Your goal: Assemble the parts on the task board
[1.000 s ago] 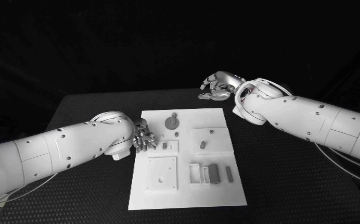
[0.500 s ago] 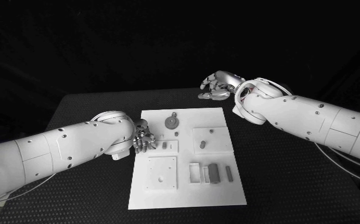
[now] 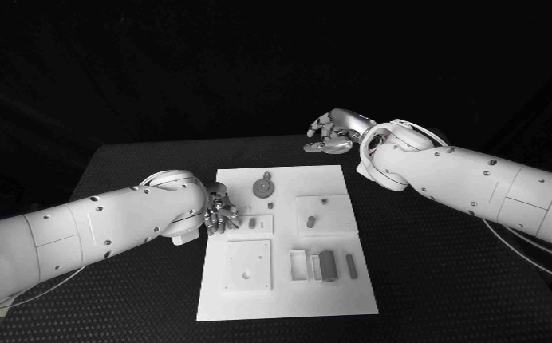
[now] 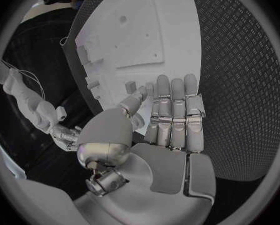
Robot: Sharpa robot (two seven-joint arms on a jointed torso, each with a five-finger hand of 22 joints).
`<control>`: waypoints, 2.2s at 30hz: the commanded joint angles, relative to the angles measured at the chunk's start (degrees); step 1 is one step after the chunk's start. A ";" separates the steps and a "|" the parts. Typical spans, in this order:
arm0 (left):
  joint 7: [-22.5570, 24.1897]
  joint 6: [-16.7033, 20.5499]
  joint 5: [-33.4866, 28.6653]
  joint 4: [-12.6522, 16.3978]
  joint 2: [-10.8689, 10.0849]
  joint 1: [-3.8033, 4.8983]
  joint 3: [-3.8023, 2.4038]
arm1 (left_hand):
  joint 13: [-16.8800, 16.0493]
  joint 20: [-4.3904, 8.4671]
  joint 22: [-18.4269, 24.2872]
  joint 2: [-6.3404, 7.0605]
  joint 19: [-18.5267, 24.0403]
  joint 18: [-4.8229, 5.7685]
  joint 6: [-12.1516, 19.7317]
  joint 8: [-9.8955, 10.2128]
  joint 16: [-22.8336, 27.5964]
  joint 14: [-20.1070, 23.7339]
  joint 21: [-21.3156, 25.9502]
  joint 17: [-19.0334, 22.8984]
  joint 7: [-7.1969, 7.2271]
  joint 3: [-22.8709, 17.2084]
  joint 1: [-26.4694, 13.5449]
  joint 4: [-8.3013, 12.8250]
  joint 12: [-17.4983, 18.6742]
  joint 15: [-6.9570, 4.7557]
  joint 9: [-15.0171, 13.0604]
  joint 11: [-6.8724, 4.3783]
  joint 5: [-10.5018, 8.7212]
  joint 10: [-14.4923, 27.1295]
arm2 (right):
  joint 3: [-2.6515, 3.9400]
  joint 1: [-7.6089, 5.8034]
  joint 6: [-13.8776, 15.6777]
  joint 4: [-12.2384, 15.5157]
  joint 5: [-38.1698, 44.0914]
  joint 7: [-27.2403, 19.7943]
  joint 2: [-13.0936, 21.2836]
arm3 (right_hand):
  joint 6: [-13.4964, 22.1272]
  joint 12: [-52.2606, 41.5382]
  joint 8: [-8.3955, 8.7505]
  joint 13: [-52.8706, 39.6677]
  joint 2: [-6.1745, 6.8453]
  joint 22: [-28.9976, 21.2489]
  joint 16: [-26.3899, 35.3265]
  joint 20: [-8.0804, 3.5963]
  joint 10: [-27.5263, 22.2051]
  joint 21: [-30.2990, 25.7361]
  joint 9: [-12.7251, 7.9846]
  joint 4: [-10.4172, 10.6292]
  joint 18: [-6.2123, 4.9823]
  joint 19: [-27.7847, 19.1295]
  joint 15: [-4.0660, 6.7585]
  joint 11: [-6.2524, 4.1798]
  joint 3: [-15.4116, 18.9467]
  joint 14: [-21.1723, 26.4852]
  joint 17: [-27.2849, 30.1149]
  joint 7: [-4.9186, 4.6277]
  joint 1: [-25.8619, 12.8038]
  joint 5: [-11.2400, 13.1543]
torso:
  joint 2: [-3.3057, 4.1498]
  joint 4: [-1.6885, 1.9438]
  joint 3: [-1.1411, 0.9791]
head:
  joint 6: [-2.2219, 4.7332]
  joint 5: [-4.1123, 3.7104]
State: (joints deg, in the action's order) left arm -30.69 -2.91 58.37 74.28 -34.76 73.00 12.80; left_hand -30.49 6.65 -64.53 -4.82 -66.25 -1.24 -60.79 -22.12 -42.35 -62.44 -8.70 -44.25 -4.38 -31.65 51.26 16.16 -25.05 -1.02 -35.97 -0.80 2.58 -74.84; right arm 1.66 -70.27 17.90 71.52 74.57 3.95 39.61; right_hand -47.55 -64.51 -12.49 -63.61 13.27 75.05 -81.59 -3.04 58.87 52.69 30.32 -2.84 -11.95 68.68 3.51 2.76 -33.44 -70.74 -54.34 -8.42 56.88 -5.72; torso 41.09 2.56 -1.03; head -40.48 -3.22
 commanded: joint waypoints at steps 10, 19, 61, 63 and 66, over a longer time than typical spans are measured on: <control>-0.79 -1.32 0.88 -1.90 1.97 -0.42 0.10 | -0.25 0.05 -0.44 1.21 -0.60 -0.70 -0.58 -0.37 -0.84 -0.35 -0.23 0.19 0.16 0.99 -1.23 -0.66 -0.58 -0.15 -0.08 -0.26 0.20 -0.36 | 0.03 0.01 -0.63 -0.05 0.05 -0.35 -0.19 | 0.53 -0.28 0.29 0.09 0.14 0.89 0.05 -0.28 -0.28 -0.30 -0.09 0.38 -3.05 -0.04 -0.17 0.19 0.02 0.42 -0.09 -1.05 0.31 -0.01 | 0.06 -0.09 -0.05 | -0.12 0.00; -0.69 -1.92 1.03 -2.33 2.52 -0.62 0.11 | -0.53 0.30 -0.79 1.58 -1.06 -0.81 -1.09 -0.72 -1.45 -0.69 -0.33 0.17 0.46 1.04 -1.44 -1.13 -1.06 -0.39 -0.22 -0.54 0.20 -0.77 | 0.02 0.02 -0.69 -0.08 0.01 -0.36 -0.20 | 0.54 -0.29 0.29 0.11 0.13 0.89 0.05 -0.28 -0.29 -0.30 -0.10 0.41 -3.05 -0.04 -0.17 0.19 0.03 0.42 -0.09 -1.05 0.33 -0.01 | 0.02 -0.05 -0.07 | -0.34 -0.17; 6.17 10.65 -8.78 -0.02 -3.15 -0.59 -1.57 | 0.04 -0.67 -0.31 6.82 2.45 -0.30 4.08 1.71 -0.22 4.06 3.74 2.26 -1.58 9.34 -11.26 -0.62 0.91 0.82 0.44 1.34 0.28 4.46 | -0.12 1.07 -1.78 0.62 6.15 -2.76 -1.26 | 0.17 -0.60 0.01 0.43 -2.19 1.00 0.07 -0.39 -0.53 -0.24 -0.02 -2.79 -3.05 -0.19 -0.10 0.11 0.14 0.51 -0.13 -0.96 3.95 0.05 | -0.11 0.10 0.06 | 0.12 -0.42; 9.51 11.82 -11.17 0.62 -4.38 -0.58 -2.23 | 0.68 -1.62 0.21 6.89 4.23 -0.18 6.04 2.62 0.80 6.01 4.87 3.05 -2.64 8.96 -8.80 0.30 1.99 1.88 0.87 2.41 0.58 6.55 | -0.18 1.43 -1.70 1.13 7.65 -3.47 -1.30 | -0.32 -0.51 -0.30 0.64 -3.18 1.02 0.15 -0.28 -0.66 -0.22 0.13 -4.49 -3.05 -0.33 0.00 0.00 0.41 0.58 -0.11 -0.83 5.04 0.02 | -0.10 0.22 0.11 | 0.17 -0.38; 14.72 13.61 -15.30 1.28 -5.97 -0.55 -2.85 | 1.77 -2.95 1.04 7.65 6.80 -0.21 8.21 3.50 1.90 8.42 5.13 4.10 -3.71 8.20 -4.55 0.19 3.54 3.22 1.41 3.89 1.00 9.51 | -0.35 1.56 -2.05 1.39 8.10 -4.42 -1.68 | -1.19 1.29 -0.84 2.25 -4.35 1.01 0.46 0.01 -1.06 -0.32 0.45 -6.56 -3.05 -0.70 0.24 -0.28 0.62 0.82 0.01 -0.54 5.94 -0.02 | -0.10 0.32 0.13 | 0.26 -0.28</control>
State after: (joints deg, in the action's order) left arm -24.15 6.33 50.37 75.22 -40.57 72.43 10.01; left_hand -28.90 3.89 -63.63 2.73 -59.95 -2.26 -52.98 -18.80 -40.68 -54.51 -3.82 -40.31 -7.92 -23.25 45.97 16.40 -21.81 2.00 -34.65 2.86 3.39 -65.89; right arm 1.29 -68.73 16.99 72.70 79.08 2.04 38.09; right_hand -47.58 -63.74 -13.16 -61.68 9.03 75.05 -81.38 -2.95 58.14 52.69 30.70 -9.01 -11.94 68.36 3.72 2.44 -32.88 -70.28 -54.41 -8.59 62.49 -5.72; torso 41.01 2.71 -0.94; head -40.30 -3.58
